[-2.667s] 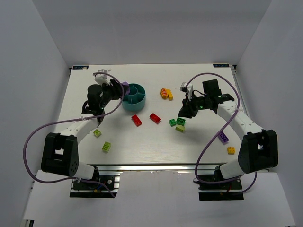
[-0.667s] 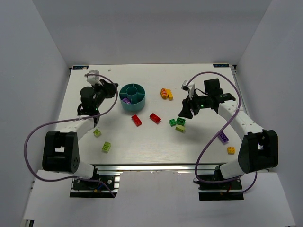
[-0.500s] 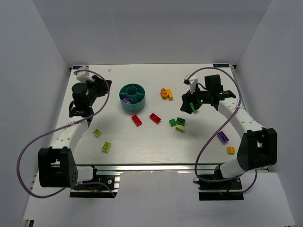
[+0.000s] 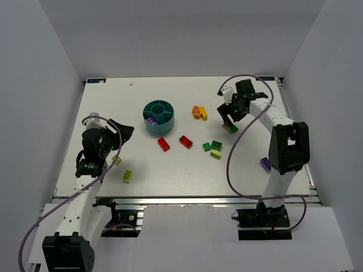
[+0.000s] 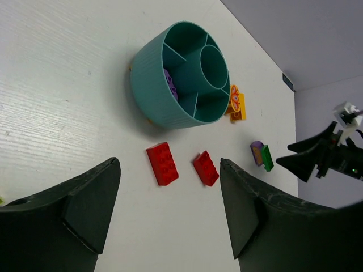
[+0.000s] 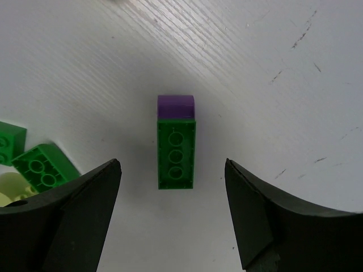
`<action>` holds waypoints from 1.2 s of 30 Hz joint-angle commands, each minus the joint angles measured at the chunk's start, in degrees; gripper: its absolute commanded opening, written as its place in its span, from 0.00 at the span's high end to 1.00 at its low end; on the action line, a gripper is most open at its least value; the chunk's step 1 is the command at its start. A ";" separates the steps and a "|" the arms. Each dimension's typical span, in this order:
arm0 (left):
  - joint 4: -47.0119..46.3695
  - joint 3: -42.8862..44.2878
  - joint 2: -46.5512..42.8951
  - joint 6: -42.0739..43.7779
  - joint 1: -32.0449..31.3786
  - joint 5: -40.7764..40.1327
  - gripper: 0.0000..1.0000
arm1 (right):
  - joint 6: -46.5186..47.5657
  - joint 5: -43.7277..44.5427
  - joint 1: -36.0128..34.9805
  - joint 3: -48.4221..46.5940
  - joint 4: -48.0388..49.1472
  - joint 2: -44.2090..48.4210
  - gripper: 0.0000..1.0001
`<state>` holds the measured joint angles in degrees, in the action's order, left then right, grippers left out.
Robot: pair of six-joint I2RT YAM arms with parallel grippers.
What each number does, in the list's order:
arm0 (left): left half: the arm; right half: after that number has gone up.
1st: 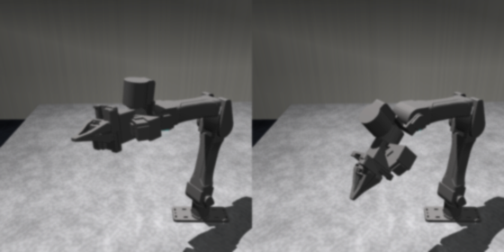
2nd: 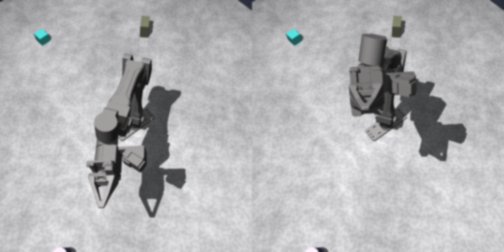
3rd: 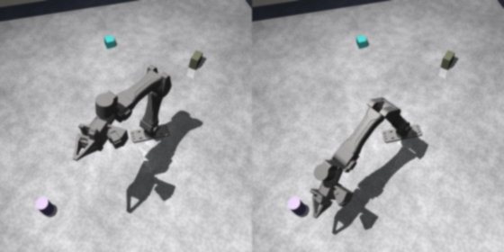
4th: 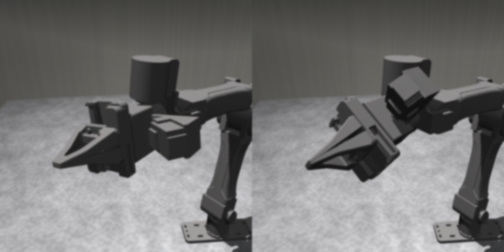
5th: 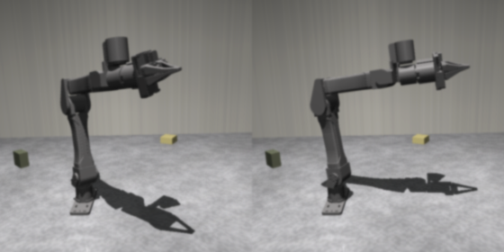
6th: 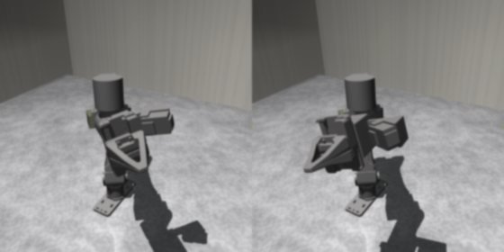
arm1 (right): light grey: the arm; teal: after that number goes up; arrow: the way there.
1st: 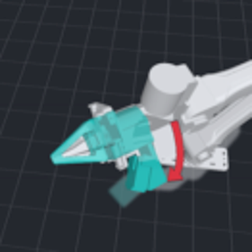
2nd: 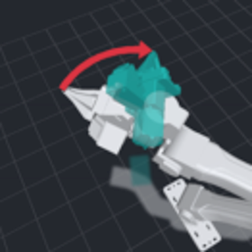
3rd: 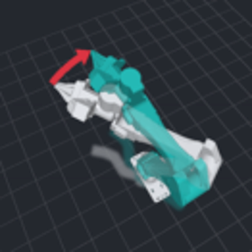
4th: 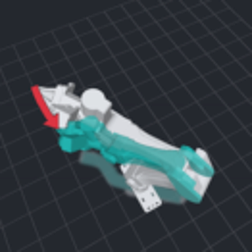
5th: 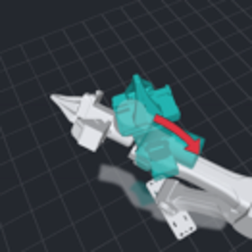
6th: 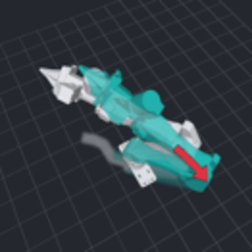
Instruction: Sort the legos into containers by color
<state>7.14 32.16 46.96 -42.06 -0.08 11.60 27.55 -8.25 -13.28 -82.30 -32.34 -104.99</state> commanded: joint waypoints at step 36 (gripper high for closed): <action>-9.84 -5.18 -3.45 -10.92 -0.01 12.74 0.23 | 6.99 -6.23 0.62 -9.10 -5.10 -7.34 1.00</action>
<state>4.16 28.49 44.12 -48.95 -0.08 19.35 33.87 -9.89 -13.17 -89.14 -37.43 -116.68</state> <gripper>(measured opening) 0.775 0.406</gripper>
